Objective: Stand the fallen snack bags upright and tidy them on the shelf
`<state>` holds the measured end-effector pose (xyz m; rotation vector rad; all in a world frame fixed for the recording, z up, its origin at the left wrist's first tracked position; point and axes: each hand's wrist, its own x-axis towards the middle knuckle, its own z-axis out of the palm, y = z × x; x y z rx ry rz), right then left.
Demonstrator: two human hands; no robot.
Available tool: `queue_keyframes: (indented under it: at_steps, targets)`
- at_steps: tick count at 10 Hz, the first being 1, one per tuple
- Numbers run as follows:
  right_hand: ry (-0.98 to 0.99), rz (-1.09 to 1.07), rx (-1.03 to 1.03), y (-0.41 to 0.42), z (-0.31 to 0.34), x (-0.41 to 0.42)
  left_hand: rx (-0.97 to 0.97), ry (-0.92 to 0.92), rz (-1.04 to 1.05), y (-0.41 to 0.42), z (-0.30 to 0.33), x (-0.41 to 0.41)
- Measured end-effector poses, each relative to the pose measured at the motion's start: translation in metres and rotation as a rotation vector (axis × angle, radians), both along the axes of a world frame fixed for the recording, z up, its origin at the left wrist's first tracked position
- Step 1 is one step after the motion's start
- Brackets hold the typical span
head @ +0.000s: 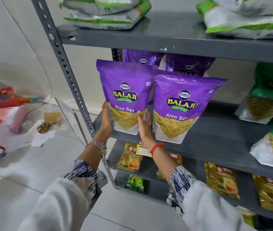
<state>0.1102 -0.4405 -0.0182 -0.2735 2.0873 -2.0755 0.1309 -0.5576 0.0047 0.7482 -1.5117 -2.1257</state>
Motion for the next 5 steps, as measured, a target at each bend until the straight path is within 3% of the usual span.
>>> queue_keyframes:
  at_steps: [4,5]
  targets:
    - [-0.041,-0.005,-0.013,-0.003,0.0,0.006,-0.082,0.017,0.058,-0.007,-0.015,0.001]
    - [-0.037,-0.035,-0.007,0.001,-0.002,0.017,-0.182,0.078,0.106,-0.006,-0.019,0.006]
